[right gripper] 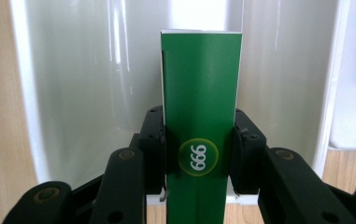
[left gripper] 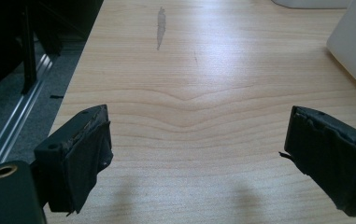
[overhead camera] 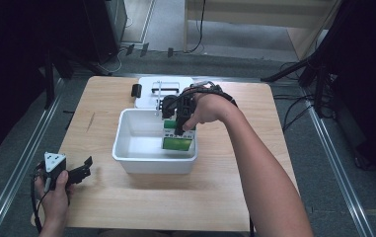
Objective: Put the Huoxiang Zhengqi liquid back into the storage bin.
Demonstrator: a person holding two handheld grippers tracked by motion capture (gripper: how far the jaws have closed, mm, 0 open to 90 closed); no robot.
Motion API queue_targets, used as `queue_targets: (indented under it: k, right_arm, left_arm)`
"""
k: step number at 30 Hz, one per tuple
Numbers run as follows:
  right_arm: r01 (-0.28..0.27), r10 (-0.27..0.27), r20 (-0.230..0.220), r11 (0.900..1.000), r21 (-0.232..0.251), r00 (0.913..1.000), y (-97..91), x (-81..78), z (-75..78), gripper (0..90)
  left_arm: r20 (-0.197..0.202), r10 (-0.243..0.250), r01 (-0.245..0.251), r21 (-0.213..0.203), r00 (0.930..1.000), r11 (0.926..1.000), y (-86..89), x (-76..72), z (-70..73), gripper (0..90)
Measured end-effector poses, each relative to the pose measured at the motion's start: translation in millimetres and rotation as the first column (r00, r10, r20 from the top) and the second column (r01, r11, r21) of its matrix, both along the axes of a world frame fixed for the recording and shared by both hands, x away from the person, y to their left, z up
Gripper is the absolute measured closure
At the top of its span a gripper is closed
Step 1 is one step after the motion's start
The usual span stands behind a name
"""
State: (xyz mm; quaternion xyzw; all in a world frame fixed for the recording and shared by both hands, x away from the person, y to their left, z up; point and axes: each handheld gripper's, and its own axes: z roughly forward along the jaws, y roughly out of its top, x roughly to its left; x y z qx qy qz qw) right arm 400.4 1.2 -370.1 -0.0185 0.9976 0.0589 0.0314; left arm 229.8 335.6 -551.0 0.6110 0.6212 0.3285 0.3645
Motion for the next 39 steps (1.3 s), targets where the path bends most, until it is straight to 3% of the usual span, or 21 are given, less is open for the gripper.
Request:
queue_targets:
  k: [9,16,23,28,29,34,39]
  right_arm:
    - [0.015,-0.015,0.01,0.9997,-0.017,0.9998,4.5,4.2,-14.2,64.0]
    - [0.048,-0.048,-0.004,0.9987,0.02,0.9989,1.3,6.7,-16.6,63.0]
    - [0.073,-0.073,-0.003,0.9961,0.049,0.9973,-0.5,5.5,-19.9,54.4]
    - [0.087,-0.086,-0.011,0.9918,0.094,0.9962,-7.4,6.4,-20.8,46.3]
    - [0.099,-0.097,-0.015,0.9874,0.124,0.9951,-9.8,5.0,-17.5,42.8]
    - [0.116,-0.113,-0.027,0.9764,0.182,0.9932,-14.1,4.7,-9.5,37.0]
    - [0.103,-0.101,-0.022,0.9749,0.197,0.9946,-16.5,-1.2,-3.4,32.6]
  left_arm:
    - [0.0,0.002,-0.002,0.0,1.0,1.0,0.2,0.1,-0.1,8.4]
    - [-0.008,0.01,-0.01,0.005,0.9999,0.9999,-0.1,0.3,0.1,8.4]
    - [-0.006,0.015,-0.015,0.003,0.9999,0.9999,-0.1,0.5,-0.1,8.4]
    - [-0.008,0.015,-0.015,-0.001,0.9999,0.9999,0.4,0.9,-0.3,8.4]
    - [-0.008,0.015,-0.015,-0.001,0.9999,0.9999,0.3,1.0,-0.3,8.4]
    - [-0.015,0.011,-0.012,-0.006,0.9998,0.9999,1.0,1.4,-0.3,8.4]
    - [-0.013,0.011,-0.011,-0.012,0.9999,0.9999,1.3,1.7,-0.5,8.4]
